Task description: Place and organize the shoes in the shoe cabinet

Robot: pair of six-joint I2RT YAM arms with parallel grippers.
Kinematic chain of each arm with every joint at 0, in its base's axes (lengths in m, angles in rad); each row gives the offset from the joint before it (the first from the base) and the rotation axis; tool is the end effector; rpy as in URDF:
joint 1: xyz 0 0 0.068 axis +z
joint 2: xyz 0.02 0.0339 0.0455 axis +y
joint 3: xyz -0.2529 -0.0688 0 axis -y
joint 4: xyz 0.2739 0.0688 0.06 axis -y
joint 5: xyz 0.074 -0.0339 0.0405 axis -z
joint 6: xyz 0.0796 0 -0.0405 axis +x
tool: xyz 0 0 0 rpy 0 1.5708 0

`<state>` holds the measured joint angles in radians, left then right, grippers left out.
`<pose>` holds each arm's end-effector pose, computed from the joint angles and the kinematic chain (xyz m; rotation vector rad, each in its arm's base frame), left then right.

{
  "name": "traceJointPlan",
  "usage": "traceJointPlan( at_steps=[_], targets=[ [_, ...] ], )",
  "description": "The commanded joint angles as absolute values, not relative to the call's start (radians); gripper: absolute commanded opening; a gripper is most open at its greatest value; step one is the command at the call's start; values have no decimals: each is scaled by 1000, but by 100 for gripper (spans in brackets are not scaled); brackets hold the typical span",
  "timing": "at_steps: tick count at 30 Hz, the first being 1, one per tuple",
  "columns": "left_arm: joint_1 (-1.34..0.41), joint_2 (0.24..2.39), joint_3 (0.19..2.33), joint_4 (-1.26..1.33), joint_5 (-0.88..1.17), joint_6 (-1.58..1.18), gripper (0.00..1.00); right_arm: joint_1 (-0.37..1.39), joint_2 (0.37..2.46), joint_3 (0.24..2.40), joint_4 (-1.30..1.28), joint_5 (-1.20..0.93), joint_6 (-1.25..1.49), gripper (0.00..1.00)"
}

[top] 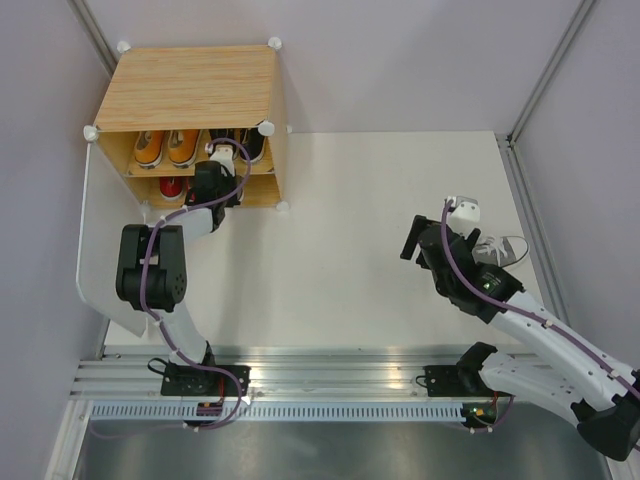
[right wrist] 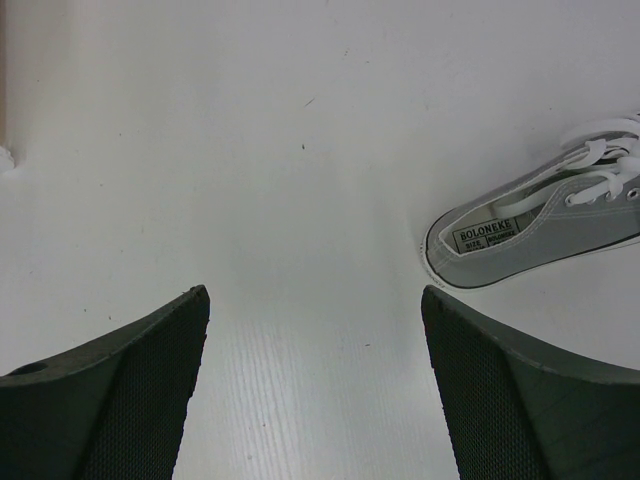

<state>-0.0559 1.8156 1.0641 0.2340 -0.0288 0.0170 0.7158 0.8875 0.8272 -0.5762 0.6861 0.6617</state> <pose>0.4553 -0.0232 0.1397 0.0586 2.0872 0.0065 0.2190 0.1236 0.2724 0.3087 2.0265 0.0904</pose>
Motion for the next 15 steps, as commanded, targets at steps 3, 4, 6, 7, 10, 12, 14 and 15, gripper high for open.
traceJointPlan(
  at_steps=[3,4,6,7,10,12,14,15],
  targets=[
    [-61,1778,1057,287,71,68,2,718,899,861,-546,703,623,91],
    [-61,1779,1060,284,64,64,2,716,896,858,-543,703,621,91],
    [-61,1773,1058,273,66,66,2,716,896,857,-541,704,620,91],
    [-61,1764,1045,272,69,66,2,718,896,859,-545,706,618,91],
    [-61,1758,1017,282,64,69,2,716,894,856,-543,710,626,91],
    [-61,1753,1009,288,90,57,2,716,893,851,-537,709,624,91],
    [-61,1747,1012,273,92,41,2,716,896,854,-537,710,621,91],
    [-61,1747,1015,272,81,41,2,718,897,857,-535,710,621,91]
  ],
)
